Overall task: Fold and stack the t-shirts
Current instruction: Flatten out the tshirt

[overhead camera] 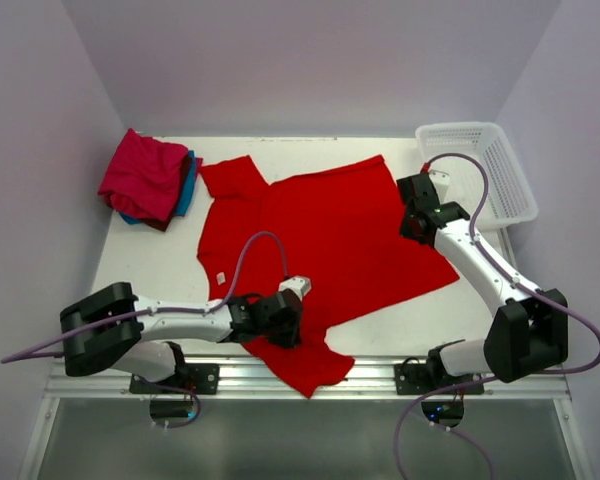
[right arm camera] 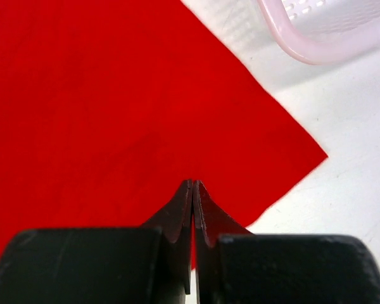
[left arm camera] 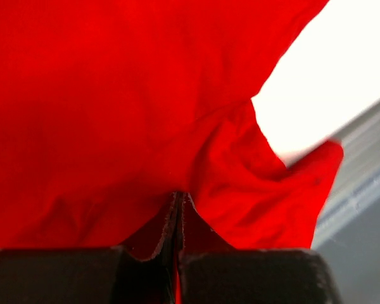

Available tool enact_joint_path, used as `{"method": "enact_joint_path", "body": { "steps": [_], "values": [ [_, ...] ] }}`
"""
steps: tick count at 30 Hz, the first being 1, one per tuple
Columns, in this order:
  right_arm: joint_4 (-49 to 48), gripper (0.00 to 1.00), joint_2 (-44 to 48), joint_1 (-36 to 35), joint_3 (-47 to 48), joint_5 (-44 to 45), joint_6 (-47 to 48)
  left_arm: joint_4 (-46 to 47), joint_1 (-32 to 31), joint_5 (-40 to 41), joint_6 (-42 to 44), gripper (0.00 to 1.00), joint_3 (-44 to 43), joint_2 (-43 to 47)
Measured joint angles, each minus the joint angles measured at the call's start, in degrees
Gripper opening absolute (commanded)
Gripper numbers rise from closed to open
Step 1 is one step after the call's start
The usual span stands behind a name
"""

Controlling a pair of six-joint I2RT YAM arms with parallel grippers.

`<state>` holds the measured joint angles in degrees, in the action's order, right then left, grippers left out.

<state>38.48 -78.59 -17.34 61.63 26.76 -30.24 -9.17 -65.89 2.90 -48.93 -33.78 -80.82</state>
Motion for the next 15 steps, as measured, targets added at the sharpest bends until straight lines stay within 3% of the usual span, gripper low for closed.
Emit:
{"method": "enact_joint_path", "body": {
  "steps": [4,8,15],
  "values": [
    [-0.31,0.00,0.00,0.00,0.00,-0.42,0.35,-1.33,-5.57,-2.16,-6.69,0.00,5.29,6.08],
    [-0.92,0.00,-0.02,0.00,-0.04,-0.92,0.46,-4.24,-7.85,1.36,-13.42,0.00,10.01,13.81],
    [-1.99,0.00,-1.92,0.00,-0.04,-1.68,0.48,-21.03,-16.90,-0.07,-25.07,0.00,11.54,24.79]
  ]
}}
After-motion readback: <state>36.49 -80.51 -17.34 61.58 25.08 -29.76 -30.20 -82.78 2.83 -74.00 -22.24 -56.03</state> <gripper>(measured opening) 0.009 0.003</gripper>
